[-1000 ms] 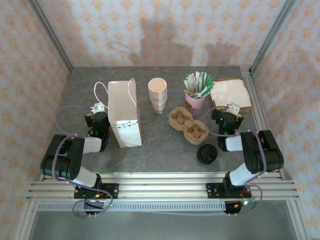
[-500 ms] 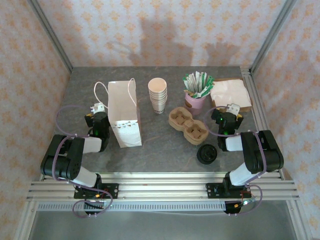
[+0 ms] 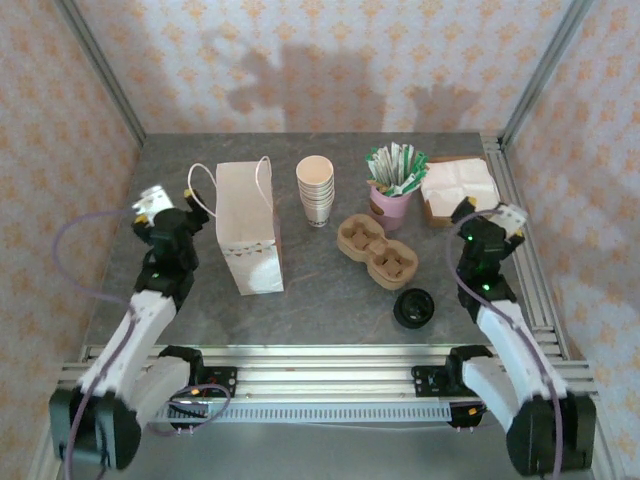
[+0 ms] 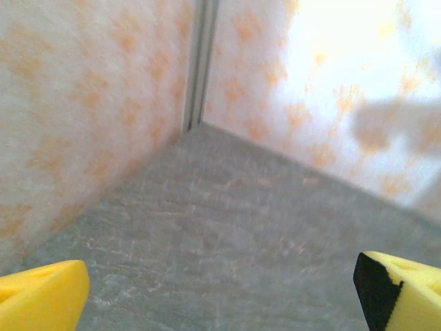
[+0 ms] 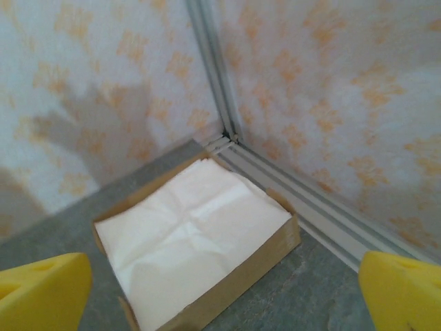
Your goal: Pack the takeout coffee
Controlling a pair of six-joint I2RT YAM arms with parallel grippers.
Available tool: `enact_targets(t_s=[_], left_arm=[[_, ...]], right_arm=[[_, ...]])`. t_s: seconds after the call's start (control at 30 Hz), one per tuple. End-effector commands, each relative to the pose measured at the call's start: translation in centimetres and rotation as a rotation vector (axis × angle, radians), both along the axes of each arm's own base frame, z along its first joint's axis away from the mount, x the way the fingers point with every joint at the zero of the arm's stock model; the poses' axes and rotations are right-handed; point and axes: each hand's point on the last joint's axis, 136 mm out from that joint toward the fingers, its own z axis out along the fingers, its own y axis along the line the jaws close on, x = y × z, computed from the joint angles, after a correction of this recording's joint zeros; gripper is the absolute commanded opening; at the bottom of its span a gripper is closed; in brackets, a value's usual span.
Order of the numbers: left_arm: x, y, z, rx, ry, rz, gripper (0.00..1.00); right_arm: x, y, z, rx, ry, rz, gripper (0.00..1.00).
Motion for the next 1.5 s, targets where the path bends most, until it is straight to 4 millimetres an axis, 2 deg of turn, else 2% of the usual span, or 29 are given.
enact_targets(t_s=[0.0, 0.07, 0.13, 0.2, 0.27, 0.33, 0.47, 0.63, 0.77, 0.87, 1.0, 1.13, 1.23, 1.3, 1.47], left_arm=[[-6.3, 1.9, -0.9, -0.198, 0.050, 0.187, 1.00], [-6.9, 0.8, 1.0, -0.217, 0.027, 0.083, 1.00], [-6.7, -1.4, 3.1, -0.194, 0.031, -0.084, 1.00], [-6.5, -3.1, 4.9, -0.176, 0.033, -0.203, 1.00], [-6.3, -4.6, 5.8, -0.165, 0.057, -0.296, 1.00], [-5.9, -5.4, 5.6, -0.176, 0.097, -0.338, 1.00], [-5.6, -5.9, 3.6, -0.215, 0.149, -0.355, 1.00], [-5.6, -6.9, 3.2, -0.231, 0.127, -0.412, 1.00], [-6.0, -7.1, 2.5, -0.249, 0.137, -0.421, 1.00], [-6.3, -6.8, 2.3, -0.259, 0.134, -0.395, 1.00], [-6.5, -6.1, 2.1, -0.258, 0.129, -0.359, 1.00], [-6.6, -5.8, 2.0, -0.253, 0.135, -0.339, 1.00], [-6.8, -5.4, 1.9, -0.248, 0.136, -0.320, 1.00], [-6.8, -5.4, 1.8, -0.247, 0.137, -0.319, 1.00], [-6.8, -5.4, 1.6, -0.247, 0.147, -0.317, 0.99]], right_arm=[[-5.1, -1.0, -1.8, 0.116, 0.126, -0.083, 0.99], [-6.2, -0.3, 0.9, 0.172, 0.057, -0.037, 0.99], [-7.1, 0.5, 4.0, 0.235, -0.005, 0.006, 0.99], [-6.9, 2.2, 6.9, 0.265, -0.016, 0.111, 0.99], [-6.0, 4.4, 9.3, 0.300, 0.007, 0.241, 0.99], [-4.7, 7.2, 11.4, 0.352, 0.049, 0.383, 0.99], [-2.2, 12.3, 14.4, 0.473, 0.149, 0.595, 0.89], [-0.4, 19.0, 16.8, 0.314, 0.191, 0.686, 0.77], [1.8, 25.7, 16.1, 0.244, 0.263, 0.751, 0.65], [3.0, 29.8, 15.2, 0.173, 0.305, 0.769, 0.58], [4.9, 33.5, 13.1, 0.150, 0.377, 0.758, 0.50], [6.7, 35.8, 10.2, 0.155, 0.434, 0.720, 0.45], [7.8, 36.5, 7.9, 0.159, 0.471, 0.671, 0.40], [8.5, 36.7, 6.4, 0.153, 0.493, 0.635, 0.39], [9.6, 36.1, 4.4, 0.124, 0.510, 0.555, 0.35]])
